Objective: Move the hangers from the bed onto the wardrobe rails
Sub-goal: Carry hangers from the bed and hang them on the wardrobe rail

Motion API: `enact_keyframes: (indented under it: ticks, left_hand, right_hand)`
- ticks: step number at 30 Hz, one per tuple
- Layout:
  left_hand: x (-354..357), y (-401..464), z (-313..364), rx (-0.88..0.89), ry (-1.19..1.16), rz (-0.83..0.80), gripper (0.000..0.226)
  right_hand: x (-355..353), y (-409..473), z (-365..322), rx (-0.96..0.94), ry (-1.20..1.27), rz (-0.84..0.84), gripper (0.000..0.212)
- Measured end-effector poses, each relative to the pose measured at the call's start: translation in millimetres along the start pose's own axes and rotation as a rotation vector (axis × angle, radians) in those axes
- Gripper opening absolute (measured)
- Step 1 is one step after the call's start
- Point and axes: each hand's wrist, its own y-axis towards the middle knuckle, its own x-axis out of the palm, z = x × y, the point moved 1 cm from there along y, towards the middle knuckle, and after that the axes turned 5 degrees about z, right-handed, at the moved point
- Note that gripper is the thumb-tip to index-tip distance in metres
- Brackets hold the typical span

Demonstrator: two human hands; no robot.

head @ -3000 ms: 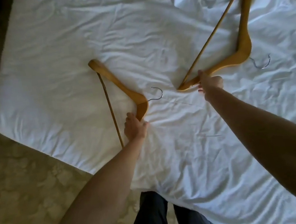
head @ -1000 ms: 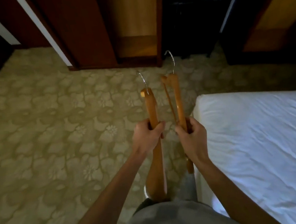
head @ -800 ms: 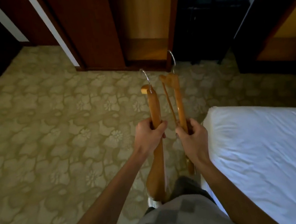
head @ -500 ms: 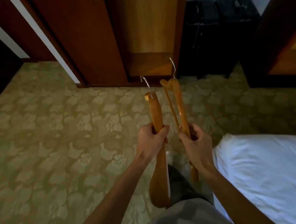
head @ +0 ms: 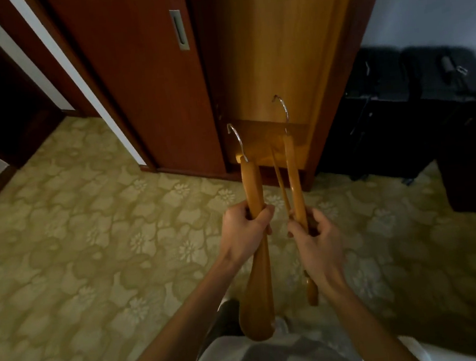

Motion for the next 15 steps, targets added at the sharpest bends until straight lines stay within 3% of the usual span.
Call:
enact_keyframes:
  ticks: [15]
  left_hand:
    - [-54, 344, 46, 0.042, -0.068, -0.002, 0.026]
  right_hand:
    - [176, 274, -119, -0.012, 0.056, 0.090, 0.012]
